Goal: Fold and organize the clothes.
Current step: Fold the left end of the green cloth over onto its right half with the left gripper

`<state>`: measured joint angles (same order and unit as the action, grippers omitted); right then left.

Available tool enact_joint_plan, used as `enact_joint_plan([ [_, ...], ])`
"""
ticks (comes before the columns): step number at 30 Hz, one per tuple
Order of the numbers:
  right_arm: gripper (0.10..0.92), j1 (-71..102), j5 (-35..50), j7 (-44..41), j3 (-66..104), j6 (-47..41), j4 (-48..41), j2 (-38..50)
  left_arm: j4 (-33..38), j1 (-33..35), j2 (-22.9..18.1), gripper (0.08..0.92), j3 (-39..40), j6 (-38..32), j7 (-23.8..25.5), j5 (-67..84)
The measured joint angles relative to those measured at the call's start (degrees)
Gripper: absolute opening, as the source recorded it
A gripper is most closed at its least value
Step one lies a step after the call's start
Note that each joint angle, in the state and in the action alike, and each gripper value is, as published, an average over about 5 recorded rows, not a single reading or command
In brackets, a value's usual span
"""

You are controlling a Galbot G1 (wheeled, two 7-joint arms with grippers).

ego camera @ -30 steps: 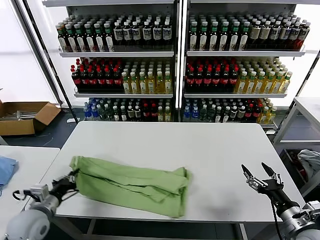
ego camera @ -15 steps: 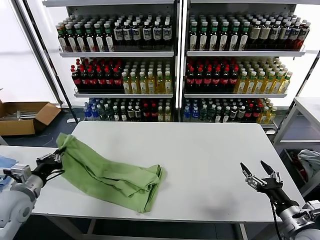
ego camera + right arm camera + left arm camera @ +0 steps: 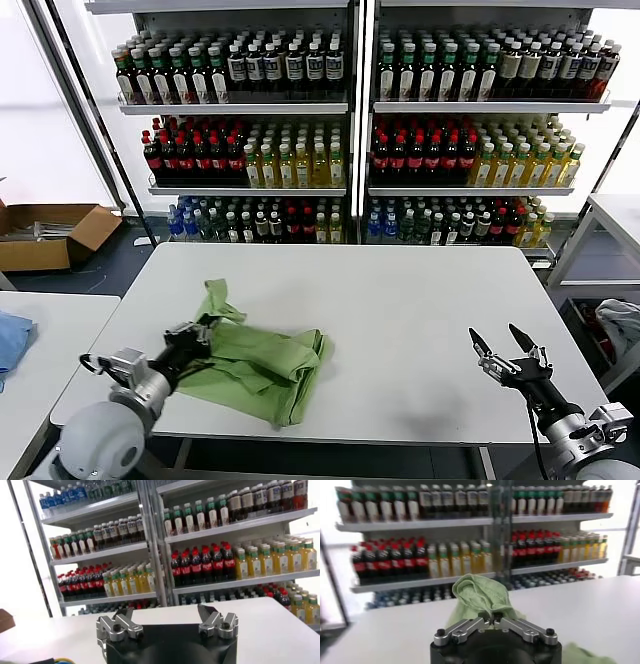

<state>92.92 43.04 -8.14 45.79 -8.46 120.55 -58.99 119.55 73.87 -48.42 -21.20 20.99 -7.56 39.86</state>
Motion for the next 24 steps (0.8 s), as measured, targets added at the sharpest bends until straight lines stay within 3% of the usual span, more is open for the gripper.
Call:
enact_joint_plan([
  [14, 0.823, -0.6, -1.2, 0.4, -1.0, -0.3, -0.2, -0.4, -1.6, -2.6, -7.8, 0.116, 14.0, 2.5, -1.1, -2.4],
  [24, 0.823, -1.3, -1.9, 0.5, -2.0, -0.5, -0.4, -0.9, 0.1, -2.5, -11.2, 0.390, 17.6, 4.3, -1.2, -2.2],
])
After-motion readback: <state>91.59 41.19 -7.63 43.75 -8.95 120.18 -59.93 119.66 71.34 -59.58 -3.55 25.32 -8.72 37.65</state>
